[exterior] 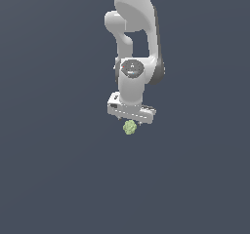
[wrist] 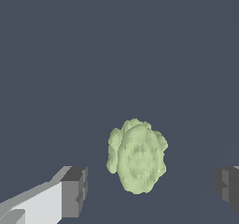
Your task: Pick up the object and move it to a goal position.
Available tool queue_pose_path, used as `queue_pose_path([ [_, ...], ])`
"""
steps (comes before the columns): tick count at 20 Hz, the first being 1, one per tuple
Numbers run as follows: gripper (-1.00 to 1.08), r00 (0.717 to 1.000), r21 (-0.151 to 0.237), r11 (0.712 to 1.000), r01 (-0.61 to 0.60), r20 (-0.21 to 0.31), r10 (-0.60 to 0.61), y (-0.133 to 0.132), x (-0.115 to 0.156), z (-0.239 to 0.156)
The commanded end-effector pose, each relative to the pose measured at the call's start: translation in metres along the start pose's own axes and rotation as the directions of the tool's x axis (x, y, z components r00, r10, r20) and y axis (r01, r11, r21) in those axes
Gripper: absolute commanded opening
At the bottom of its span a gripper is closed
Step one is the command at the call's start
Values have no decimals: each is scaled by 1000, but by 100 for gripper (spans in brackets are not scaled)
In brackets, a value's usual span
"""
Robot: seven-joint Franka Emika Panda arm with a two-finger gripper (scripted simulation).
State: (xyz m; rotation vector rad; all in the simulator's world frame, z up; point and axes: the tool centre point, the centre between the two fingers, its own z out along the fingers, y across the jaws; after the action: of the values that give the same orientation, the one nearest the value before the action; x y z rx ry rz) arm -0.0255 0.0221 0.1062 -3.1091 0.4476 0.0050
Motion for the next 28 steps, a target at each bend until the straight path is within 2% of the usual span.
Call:
queue_pose_path([
  [1, 100, 1000, 0, 1000, -30, -2, 30, -1, -3, 6],
  [12, 100, 998, 0, 998, -57, -2, 57, -2, -7, 15],
  [22, 100, 998, 0, 998, -61, -3, 61, -1, -8, 55],
  [27, 100, 998, 0, 998, -61, -3, 61, -1, -7, 62],
  [28, -100, 998, 0, 998, -61, -3, 61, -1, -7, 62],
])
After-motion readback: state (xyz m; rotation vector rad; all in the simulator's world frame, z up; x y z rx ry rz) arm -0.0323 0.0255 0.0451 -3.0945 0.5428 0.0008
